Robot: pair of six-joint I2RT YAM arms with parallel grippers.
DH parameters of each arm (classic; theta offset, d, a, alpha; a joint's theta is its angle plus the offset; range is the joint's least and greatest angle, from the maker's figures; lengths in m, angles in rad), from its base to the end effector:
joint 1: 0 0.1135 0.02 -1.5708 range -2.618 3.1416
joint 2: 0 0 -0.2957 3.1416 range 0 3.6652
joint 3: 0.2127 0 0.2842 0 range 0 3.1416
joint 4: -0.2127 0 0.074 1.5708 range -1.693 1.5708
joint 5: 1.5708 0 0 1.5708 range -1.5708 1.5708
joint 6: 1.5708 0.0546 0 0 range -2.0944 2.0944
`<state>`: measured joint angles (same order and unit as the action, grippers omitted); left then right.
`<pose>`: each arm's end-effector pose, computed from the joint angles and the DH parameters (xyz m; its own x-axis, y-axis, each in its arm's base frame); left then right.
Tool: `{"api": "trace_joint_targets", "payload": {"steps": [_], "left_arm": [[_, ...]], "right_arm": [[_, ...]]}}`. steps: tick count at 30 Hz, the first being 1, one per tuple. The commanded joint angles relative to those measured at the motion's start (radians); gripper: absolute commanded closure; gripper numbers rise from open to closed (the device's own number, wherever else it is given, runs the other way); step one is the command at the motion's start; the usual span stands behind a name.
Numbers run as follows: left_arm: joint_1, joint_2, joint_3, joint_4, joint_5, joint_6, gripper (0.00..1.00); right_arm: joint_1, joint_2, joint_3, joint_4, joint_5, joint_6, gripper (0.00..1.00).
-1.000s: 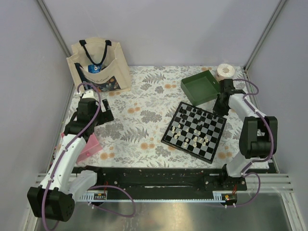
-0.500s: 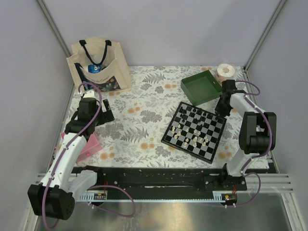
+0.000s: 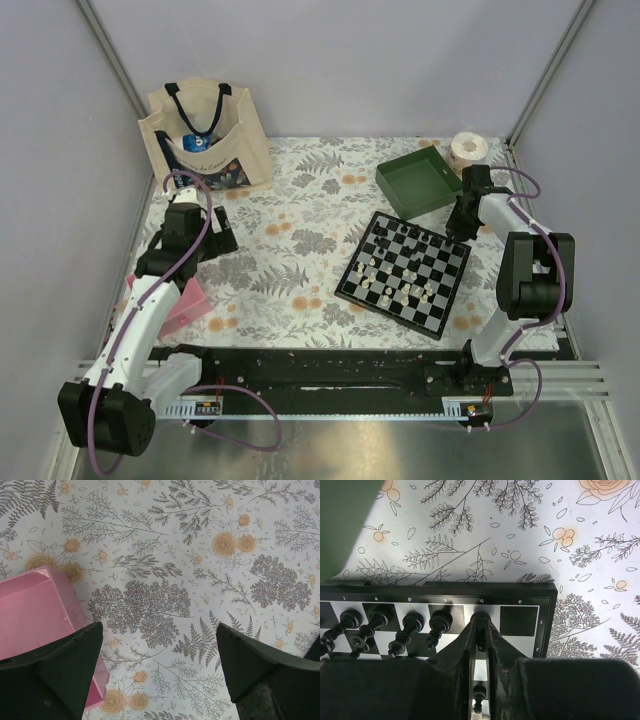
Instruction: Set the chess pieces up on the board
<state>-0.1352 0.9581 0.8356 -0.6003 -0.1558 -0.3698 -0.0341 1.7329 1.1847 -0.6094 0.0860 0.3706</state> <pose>0.2280 -0.0225 0.2964 -0.6176 -0.2763 -0.7364 -0.2202 0.9596 -0.1753 0.3873 -0.0179 0.1942 -0.8284 0.3893 -0.4028 0.3953 0.9157 0.0721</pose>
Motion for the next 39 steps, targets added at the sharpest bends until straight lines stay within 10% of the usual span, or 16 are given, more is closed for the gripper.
{"api": "trace_joint_targets", "payload": {"steps": [1,26,39], "left_arm": [[0.005,0.007,0.043,0.025,0.021,0.014,0.01],[0.005,0.002,0.042,0.023,0.025,0.014,0.01],[0.005,0.004,0.042,0.023,0.041,0.014,0.01]], "right_arm": [[-0.003,0.008,0.001,0.011,-0.006,-0.004,0.81],[-0.003,-0.004,-0.013,-0.006,-0.035,-0.009,0.75],[-0.003,-0.142,0.036,-0.063,0.018,-0.018,0.51]]}}
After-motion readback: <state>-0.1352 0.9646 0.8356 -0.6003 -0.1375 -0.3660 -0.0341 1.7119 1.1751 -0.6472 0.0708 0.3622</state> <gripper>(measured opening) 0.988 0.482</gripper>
